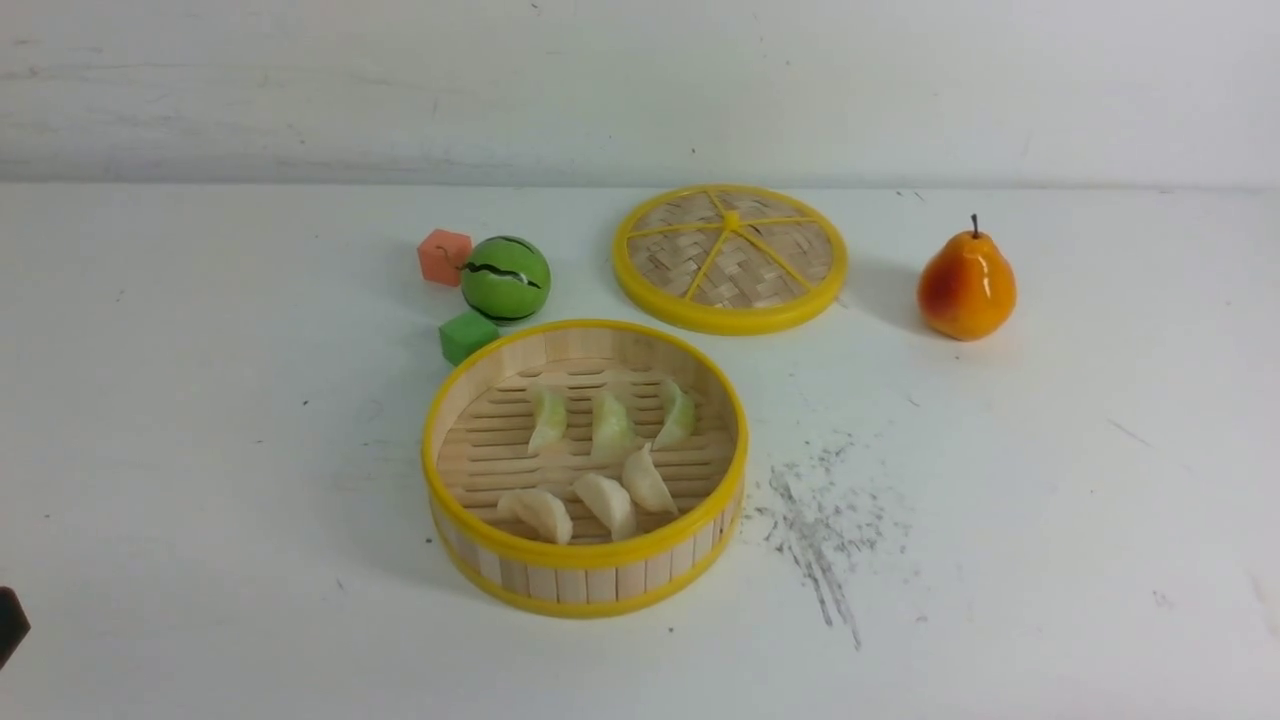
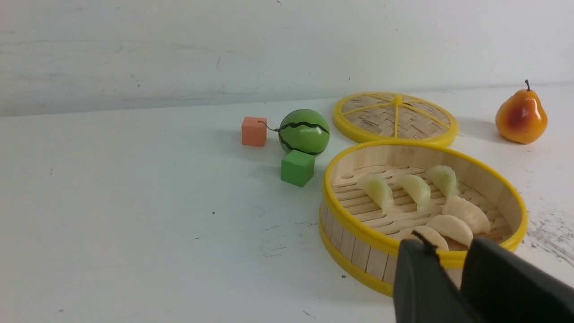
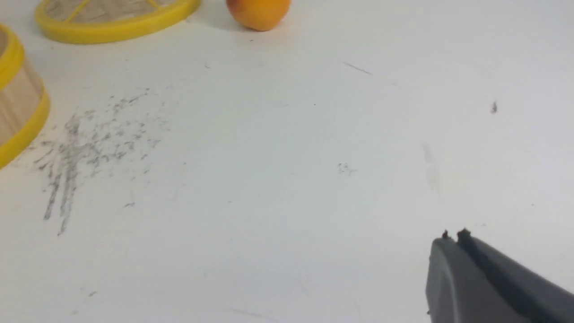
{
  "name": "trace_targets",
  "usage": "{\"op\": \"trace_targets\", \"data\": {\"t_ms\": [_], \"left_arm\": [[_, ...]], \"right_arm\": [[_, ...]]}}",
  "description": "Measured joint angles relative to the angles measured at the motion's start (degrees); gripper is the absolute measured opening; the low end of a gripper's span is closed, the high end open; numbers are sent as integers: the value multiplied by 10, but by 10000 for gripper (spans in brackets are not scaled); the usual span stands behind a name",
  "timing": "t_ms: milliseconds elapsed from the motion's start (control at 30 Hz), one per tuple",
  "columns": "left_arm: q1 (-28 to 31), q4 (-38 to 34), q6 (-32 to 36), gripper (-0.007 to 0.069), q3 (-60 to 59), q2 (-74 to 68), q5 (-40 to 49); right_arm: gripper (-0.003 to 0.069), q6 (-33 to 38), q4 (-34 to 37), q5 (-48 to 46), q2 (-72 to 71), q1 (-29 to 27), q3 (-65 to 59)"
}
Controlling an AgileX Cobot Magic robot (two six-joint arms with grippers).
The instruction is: Put the dumplings into the steamer on the white table.
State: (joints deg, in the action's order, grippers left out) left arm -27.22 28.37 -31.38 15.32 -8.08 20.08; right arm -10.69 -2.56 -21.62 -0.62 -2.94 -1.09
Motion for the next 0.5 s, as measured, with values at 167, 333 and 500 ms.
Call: {"op": "trace_targets", "data": {"t_ms": [167, 333, 500], "left_arm": [[0, 0, 0, 151, 0, 0, 0], [0, 0, 0, 154, 0, 0, 0], [0, 0, 0, 155, 0, 0, 0]], "right_arm": [[-19, -32, -22, 0, 0, 0, 0], [-17, 32, 32, 0, 0, 0, 0], [-15, 87, 69, 0, 0, 0, 0]]}}
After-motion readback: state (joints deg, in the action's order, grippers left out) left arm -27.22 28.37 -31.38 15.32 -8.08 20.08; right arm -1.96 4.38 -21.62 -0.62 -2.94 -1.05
